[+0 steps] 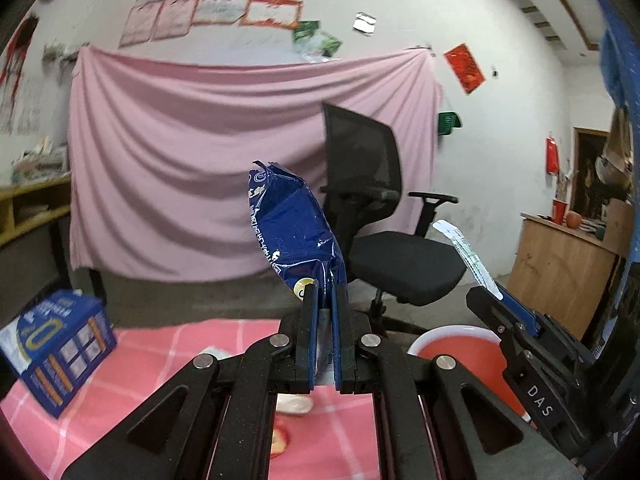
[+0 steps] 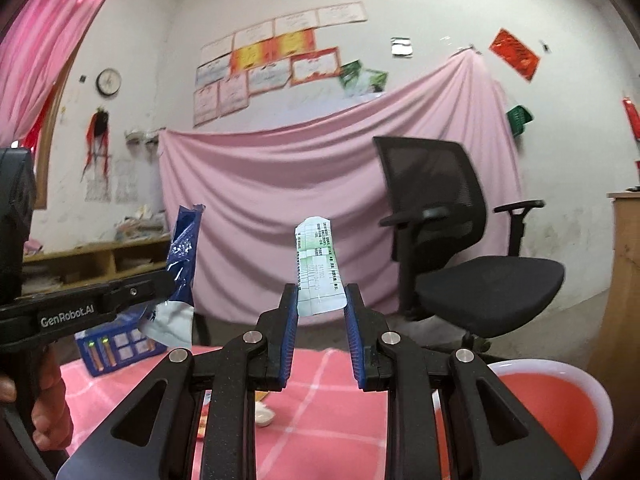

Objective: Collect trash
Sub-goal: 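Carry blue wrapper and white strip to the basin and release them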

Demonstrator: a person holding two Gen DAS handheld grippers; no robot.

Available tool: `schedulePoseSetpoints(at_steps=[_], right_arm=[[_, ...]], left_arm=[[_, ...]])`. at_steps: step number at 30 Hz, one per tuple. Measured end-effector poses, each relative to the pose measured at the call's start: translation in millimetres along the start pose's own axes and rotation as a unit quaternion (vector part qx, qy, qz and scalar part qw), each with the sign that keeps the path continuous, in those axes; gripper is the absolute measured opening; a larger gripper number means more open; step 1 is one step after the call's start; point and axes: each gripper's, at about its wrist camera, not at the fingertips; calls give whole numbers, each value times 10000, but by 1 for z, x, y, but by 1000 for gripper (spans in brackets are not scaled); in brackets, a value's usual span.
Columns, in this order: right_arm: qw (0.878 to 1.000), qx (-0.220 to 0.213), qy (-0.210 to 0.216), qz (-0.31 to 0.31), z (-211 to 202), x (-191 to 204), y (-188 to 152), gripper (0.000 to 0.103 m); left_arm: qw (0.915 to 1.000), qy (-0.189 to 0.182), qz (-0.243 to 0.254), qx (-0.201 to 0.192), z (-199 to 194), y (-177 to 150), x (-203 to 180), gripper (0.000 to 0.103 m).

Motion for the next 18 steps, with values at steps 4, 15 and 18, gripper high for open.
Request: schedulePoseSetpoints(at_steps=[4, 15, 18], right_arm=[[9993, -206, -305, 99, -13, -20, 5, 21], [9947, -191, -862, 524, -34, -61, 5, 21], [9930, -100, -987, 636, -34, -70, 3, 21]], left_arm=[[9996, -182, 187, -109, 5, 0, -19, 4], [9971, -614, 444, 73, 42, -5, -68, 4], [9962, -731, 421, 209, 53, -9, -74, 4]])
Point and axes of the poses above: each gripper's, at about its wrist camera, not at the fingertips, and z roughly the way its jaws point, x to its left, y to its top, and after that the axes turned 1 degree about x, right-handed
